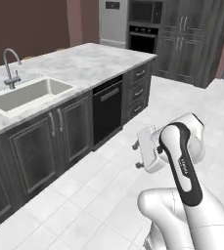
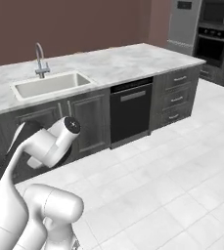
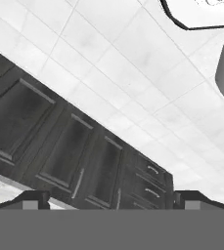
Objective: Place one of the steaks on the plate and the other in the bowl. Then place the bowl in the fridge.
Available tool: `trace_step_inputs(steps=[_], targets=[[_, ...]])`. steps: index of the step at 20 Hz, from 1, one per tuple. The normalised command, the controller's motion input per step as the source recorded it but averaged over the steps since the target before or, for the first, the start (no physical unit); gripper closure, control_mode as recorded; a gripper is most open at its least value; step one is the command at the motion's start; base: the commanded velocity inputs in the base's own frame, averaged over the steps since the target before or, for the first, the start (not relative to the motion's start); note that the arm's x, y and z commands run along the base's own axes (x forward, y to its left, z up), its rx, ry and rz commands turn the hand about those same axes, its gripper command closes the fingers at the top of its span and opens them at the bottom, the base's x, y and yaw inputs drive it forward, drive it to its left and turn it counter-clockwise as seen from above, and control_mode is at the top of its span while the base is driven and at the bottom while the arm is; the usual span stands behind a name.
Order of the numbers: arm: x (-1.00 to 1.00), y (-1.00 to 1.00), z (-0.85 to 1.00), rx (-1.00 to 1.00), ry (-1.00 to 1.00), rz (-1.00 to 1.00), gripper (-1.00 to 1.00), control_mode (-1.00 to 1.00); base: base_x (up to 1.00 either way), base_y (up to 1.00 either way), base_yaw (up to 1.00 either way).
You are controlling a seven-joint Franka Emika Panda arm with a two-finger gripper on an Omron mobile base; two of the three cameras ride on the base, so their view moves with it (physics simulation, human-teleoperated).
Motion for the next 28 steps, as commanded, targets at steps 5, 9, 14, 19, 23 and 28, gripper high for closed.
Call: trace_step_inputs(steps=[5,9,14,19,23,28], targets=[[0.0,0.0,0.0,0.0,0.0,0.0,-1.0,1.0,0.52,-0.35,0.42],[0.0,0.0,0.0,0.0,0.0,0.0,-1.0,1.0,0.52,-0.75,0.07],[0.0,0.0,0.0,0.0,0.0,0.0,-1.0,1.0,0.69,-1.0,0.02],[0.0,0.0,0.0,0.0,0.0,0.0,-1.0,1.0,0.93,-1.0,0.0],[0.0,0.0,0.0,0.0,0.0,0.0,-1.0,1.0,1.0,-1.0,0.0],[0.0,0.0,0.0,0.0,0.0,0.0,-1.0,1.0,1.0,-1.0,0.0]])
